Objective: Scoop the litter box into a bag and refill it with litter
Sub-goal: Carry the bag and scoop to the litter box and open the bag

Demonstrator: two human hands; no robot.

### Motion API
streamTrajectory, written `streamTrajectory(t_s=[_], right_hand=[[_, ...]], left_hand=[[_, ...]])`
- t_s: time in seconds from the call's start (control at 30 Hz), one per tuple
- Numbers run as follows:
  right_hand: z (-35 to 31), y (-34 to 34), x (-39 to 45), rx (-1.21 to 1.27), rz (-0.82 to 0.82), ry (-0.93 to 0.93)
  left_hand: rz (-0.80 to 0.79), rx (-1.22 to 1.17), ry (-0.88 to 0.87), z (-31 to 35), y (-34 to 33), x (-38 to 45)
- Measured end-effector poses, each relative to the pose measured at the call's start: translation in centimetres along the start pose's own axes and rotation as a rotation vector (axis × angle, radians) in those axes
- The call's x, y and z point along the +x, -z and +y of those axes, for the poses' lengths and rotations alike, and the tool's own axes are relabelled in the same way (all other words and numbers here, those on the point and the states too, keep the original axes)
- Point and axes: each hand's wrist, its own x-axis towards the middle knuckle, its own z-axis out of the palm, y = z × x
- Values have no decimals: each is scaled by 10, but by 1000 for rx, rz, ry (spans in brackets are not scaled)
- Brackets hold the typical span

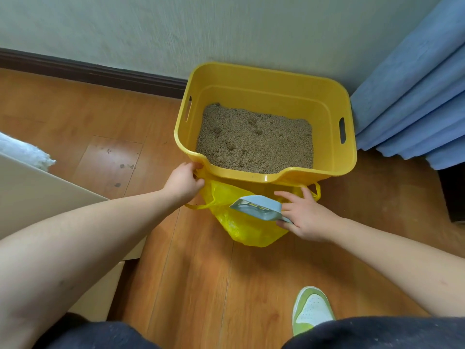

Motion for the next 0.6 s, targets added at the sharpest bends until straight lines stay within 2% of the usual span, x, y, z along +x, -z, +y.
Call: streamTrajectory(t_s=[0.1, 0.13, 0.23, 0.3, 0.33, 0.4, 0.5, 0.6], right_hand=[[-3, -3, -3, 18, 42, -32], [-5, -3, -4, 24, 43, -31], [-14, -3, -6, 75, 57, -24], [-19, -3, -3, 126, 90, -9], [-22, -2, -1, 159, 101, -15], [-27, 2, 3, 226, 98, -42], [-28, 1, 8, 314, 95, -71], [-25, 1, 10, 392, 114, -59]], left_hand=[[31, 0, -18, 7, 6, -7], [108, 82, -101, 7, 7, -10], [324, 406, -602, 3, 13, -16], [286, 539, -853, 2, 12, -19], [229, 558, -901, 3, 9, -20], [60, 543, -861, 7, 3, -25], [-170, 612, -677, 1, -6, -26], [-251, 593, -539, -8, -10, -19]])
